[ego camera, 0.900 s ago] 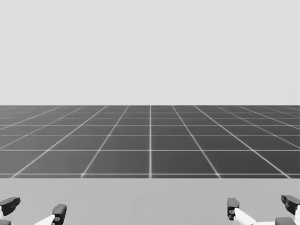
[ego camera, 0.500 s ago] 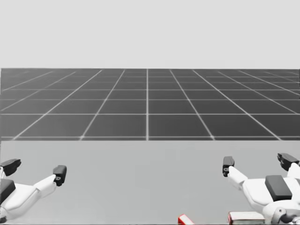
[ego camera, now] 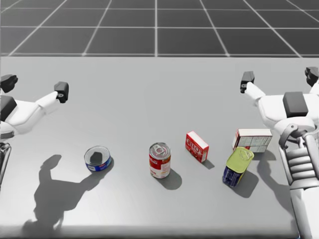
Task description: Grasp the soup can and hold it up.
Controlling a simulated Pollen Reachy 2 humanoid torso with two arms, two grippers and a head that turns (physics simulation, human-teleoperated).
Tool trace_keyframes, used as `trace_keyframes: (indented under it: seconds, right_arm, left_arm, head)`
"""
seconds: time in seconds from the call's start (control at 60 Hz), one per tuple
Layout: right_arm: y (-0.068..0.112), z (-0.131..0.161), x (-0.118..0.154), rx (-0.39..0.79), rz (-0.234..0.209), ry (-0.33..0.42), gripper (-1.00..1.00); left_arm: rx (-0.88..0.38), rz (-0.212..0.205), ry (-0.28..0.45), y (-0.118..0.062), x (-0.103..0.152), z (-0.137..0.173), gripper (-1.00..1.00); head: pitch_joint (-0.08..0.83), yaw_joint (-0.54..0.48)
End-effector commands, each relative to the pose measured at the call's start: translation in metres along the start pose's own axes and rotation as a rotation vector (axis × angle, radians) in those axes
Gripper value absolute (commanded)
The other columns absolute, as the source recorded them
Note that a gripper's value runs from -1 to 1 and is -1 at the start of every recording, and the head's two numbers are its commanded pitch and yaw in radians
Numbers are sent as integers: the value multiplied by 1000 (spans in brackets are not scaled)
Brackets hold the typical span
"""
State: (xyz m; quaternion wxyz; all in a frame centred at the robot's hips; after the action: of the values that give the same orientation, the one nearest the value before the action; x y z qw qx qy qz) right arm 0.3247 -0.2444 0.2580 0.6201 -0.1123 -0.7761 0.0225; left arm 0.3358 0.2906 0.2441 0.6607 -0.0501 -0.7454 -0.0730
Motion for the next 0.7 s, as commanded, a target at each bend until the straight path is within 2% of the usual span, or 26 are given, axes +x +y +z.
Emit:
trace_keyframes:
  seconds: [0.017, 0.2, 0.25, 0.317, 0.333, 0.367, 0.383, 0.433, 0.45, 0.583, 0.633, 0.7]
  right_arm:
    - [1, 0, 0, 1, 10, 0, -1000]
    - [3, 2, 1, 18, 8, 8, -1000]
    - [6, 5, 4, 44, -7, 29, -1000]
    - [11, 10, 6, 59, 30, 62, -1000]
    - [12, 12, 7, 64, 26, 67, -1000]
    - [14, 20, 12, 135, -37, 98, -1000]
    - [15, 22, 14, 161, -52, 113, -1000]
    - [20, 32, 21, 196, 16, 125, -1000]
    - [20, 34, 23, 207, 18, 136, -1000]
    - [29, 57, 40, 287, -26, 142, -1000]
    - [35, 68, 47, 369, -65, 144, -1000]
    - [46, 83, 52, 505, -147, 171, -1000]
  left_arm:
    - [0, -2, 0, 0, 0, 0, -1000]
    - [-3, -8, 2, -1, -1, 0, -1000]
    - [-6, -5, 4, -1, -1, 0, -1000]
    - [-6, -3, 6, -1, -1, -1, -1000]
    - [-7, -3, 6, -1, -1, -1, -1000]
    - [-7, -2, 7, -2, -1, -1, -1000]
    - [-6, -2, 6, -1, -1, -1, -1000]
    - [-4, 1, 7, -1, -1, -1, -1000]
    - [-4, 2, 8, -1, -1, -1, -1000]
    - [-5, 1, 11, -2, -2, -1, -1000]
    - [-7, 1, 12, -2, -2, -1, -1000]
    - [-7, 1, 13, -2, -2, -2, -1000]
  head:
    - [631, -16]
    - [704, -14]
    - [718, -9]
    - [726, -8]
    - [726, -8]
    - [727, -8]
    - [727, -8]
    - [725, -8]
    - [724, -8]
    - [723, -10]
    - [723, -12]
    - [722, -14]
